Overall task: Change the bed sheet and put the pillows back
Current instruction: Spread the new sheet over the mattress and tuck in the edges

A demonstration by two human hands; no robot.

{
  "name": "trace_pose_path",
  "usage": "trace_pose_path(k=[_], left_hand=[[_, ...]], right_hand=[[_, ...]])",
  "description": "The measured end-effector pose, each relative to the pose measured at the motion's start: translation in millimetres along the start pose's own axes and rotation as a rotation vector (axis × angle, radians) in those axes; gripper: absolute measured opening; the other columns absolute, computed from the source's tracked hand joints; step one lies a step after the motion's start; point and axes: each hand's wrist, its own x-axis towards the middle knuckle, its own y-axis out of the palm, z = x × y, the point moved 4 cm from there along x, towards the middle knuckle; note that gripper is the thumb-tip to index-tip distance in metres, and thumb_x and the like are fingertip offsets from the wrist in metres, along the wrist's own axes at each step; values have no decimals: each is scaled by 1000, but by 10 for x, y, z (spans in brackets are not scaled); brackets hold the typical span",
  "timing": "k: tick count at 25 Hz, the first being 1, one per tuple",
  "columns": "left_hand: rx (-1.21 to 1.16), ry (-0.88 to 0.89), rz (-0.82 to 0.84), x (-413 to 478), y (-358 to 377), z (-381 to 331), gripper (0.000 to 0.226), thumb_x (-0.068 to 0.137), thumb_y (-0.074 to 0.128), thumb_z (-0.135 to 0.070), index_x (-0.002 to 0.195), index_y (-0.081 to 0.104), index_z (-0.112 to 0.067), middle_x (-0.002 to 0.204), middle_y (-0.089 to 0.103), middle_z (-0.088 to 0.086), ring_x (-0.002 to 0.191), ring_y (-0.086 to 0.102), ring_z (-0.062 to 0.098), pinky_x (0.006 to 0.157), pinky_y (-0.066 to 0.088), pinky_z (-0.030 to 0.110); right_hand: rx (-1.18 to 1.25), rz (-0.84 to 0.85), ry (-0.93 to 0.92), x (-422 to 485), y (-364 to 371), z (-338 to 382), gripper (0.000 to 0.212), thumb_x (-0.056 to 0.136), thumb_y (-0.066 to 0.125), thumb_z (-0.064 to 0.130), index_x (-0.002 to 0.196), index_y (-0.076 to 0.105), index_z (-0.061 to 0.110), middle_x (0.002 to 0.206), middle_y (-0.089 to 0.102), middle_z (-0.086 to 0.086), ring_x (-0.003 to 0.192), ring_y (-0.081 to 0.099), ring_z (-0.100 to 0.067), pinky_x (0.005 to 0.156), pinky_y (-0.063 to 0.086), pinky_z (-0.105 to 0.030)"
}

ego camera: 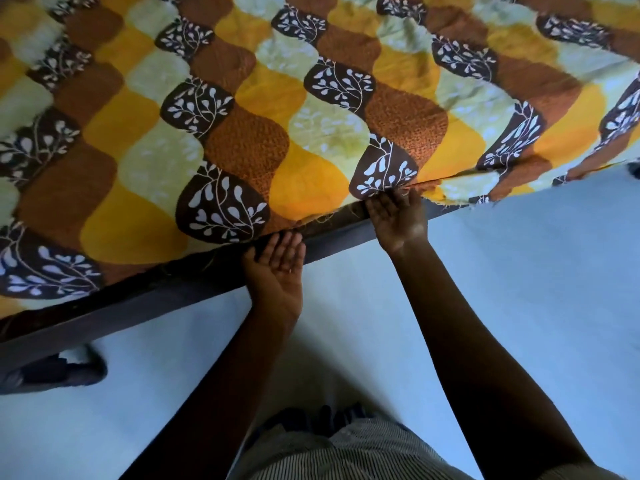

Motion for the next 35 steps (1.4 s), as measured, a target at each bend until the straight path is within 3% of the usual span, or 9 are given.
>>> trace_pose_path(k=[4, 7, 10, 15, 18, 21, 23, 29, 35], left_hand=[[-130, 76, 34, -80, -253, -284, 56, 95, 31, -51, 122, 51, -6, 112, 62, 16, 102, 62, 26, 91, 48, 41], [-208, 89, 94, -33, -289, -423, 73, 92, 23, -61, 132, 43, -4, 127, 54, 18, 114, 55, 30, 101, 39, 45], [-292, 64, 157, 57, -321, -481, 77, 91, 18, -62, 132, 42, -1, 133, 48, 21, 122, 46, 34, 103, 34, 48], [-342, 15, 205, 192, -278, -505, 53, 94, 24, -46, 117, 50, -6, 127, 54, 18, 108, 54, 32, 101, 34, 49], [-175, -31, 140, 164, -289, -469, 30, 98, 32, -26, 110, 54, -9, 136, 51, 13, 103, 59, 27, 94, 44, 43], [13, -88, 120, 57, -344, -357, 28, 98, 35, -19, 118, 53, -10, 130, 55, 10, 104, 59, 23, 88, 48, 36], [102, -116, 170, 4, -257, -236, 32, 99, 34, -22, 122, 52, -10, 124, 57, 8, 102, 60, 20, 85, 49, 34], [323, -106, 217, -94, 299, 597, 32, 101, 34, -27, 124, 52, -14, 125, 56, 5, 110, 56, 22, 87, 46, 32], [337, -140, 225, -139, 1147, 1624, 33, 100, 36, -23, 127, 49, -12, 125, 55, 8, 103, 58, 21, 82, 48, 31]], right_hand=[[-26, 91, 174, -451, -110, -525, 45, 101, 29, 35, 125, 51, 4, 118, 59, -15, 104, 59, -24, 90, 47, -31], [-37, 173, 282, -575, 47, -868, 52, 99, 29, 41, 134, 45, 6, 133, 53, -13, 114, 56, -24, 96, 45, -34], [-8, 213, 259, -521, 233, -998, 60, 97, 26, 51, 141, 37, 12, 143, 45, -9, 127, 46, -24, 103, 39, -35], [71, 98, 160, -296, 671, -1136, 78, 89, 25, 67, 141, 35, 9, 142, 44, -13, 129, 44, -29, 102, 39, -38], [-48, 21, 93, -306, 654, -1113, 61, 94, 31, 57, 127, 48, 9, 120, 58, -13, 109, 56, -27, 92, 46, -36], [-319, -21, 62, -494, 257, -882, 24, 98, 43, 25, 107, 59, 9, 96, 65, -8, 87, 63, -17, 77, 53, -25], [-380, -58, 56, -583, -71, -615, 21, 96, 49, 19, 111, 60, 10, 95, 68, -6, 85, 65, -15, 71, 55, -21], [-353, -124, 44, -433, -814, 274, 23, 94, 53, 21, 113, 61, 11, 100, 65, -7, 75, 62, -13, 66, 52, -21], [-100, -121, 65, 196, -1347, 1326, 40, 90, 56, 36, 121, 44, 14, 106, 55, -11, 96, 59, -24, 85, 50, -37]])
